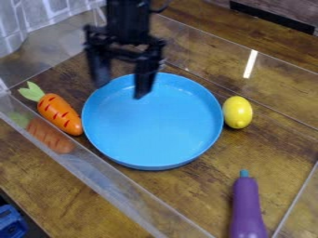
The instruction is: Move the carrot to the left side
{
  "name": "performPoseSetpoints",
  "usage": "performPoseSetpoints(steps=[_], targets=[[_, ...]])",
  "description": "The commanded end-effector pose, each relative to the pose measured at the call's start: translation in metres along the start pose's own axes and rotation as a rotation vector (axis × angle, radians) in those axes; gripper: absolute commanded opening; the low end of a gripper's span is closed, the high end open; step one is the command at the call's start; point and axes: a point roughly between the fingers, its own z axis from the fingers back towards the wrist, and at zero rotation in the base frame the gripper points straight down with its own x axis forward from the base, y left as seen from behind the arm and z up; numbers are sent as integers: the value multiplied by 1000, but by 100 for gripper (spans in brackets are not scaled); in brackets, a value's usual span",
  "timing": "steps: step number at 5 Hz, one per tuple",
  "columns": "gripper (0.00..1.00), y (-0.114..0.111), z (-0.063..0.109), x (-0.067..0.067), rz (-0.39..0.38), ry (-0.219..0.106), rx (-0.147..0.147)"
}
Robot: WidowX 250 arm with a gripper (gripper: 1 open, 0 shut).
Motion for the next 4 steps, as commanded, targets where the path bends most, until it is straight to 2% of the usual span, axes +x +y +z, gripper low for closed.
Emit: performPoseSetpoints(steps=[1, 2, 3, 4], targets=[[100, 22, 22, -1, 176, -133, -44], [100, 47, 14, -4, 336, -169, -72], [100, 73, -2, 0, 481, -196, -112], [100, 96, -16, 5, 582, -219, -142]])
